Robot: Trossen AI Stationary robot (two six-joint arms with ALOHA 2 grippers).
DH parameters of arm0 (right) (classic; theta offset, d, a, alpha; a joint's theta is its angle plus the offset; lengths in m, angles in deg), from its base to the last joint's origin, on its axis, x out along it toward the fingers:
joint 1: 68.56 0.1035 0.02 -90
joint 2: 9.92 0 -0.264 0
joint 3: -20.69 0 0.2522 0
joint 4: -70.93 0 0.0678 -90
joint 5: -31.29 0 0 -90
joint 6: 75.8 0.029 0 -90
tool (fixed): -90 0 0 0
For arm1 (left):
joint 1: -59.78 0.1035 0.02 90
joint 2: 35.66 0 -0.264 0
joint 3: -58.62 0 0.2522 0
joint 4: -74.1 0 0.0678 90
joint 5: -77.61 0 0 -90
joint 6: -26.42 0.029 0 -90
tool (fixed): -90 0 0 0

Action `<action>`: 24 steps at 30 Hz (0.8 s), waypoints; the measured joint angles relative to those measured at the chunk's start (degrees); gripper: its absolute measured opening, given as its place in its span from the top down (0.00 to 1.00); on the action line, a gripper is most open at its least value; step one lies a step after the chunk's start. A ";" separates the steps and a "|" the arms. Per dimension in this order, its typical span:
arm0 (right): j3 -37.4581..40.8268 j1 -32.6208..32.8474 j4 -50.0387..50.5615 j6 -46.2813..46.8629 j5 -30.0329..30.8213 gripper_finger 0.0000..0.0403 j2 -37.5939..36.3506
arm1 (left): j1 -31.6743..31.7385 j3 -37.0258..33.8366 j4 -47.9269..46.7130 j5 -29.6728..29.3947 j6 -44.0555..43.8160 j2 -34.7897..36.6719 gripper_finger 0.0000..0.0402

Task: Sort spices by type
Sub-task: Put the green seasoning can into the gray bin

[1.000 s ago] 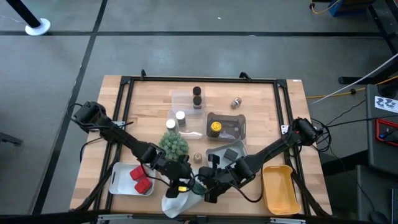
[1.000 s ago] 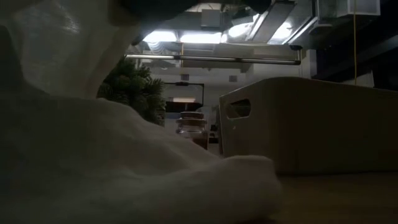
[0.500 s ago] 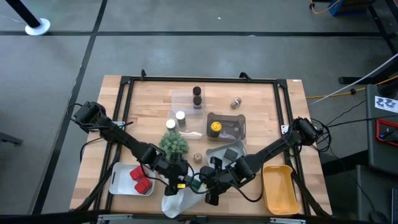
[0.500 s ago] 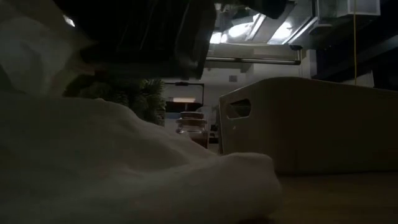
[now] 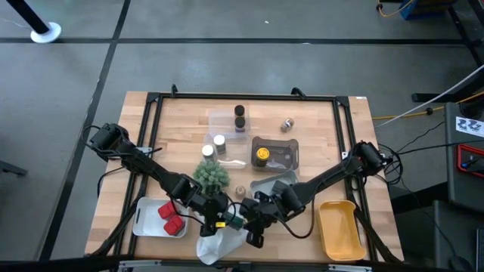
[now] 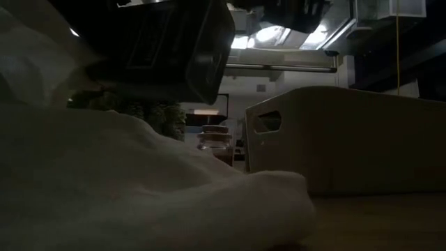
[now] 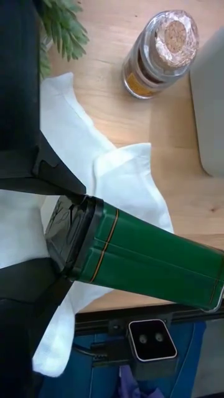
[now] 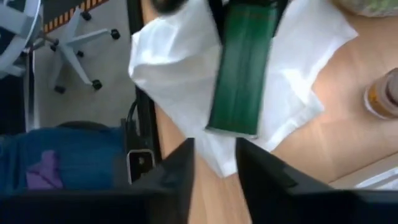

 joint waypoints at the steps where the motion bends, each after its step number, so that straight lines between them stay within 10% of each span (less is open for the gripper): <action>1: 0.00 -0.31 -0.02 0.10 0.13 0.66 0.00 | 0.00 0.00 0.00 0.00 0.04 0.00 0.68; 10: 0.00 -2.19 -6.30 -1.54 1.79 0.43 0.00 | 0.00 0.00 -0.15 0.02 -0.05 0.00 0.68; 24: 0.00 -2.07 -6.08 -6.22 6.13 0.40 0.00 | 0.00 0.00 3.56 0.06 -0.07 -0.04 0.68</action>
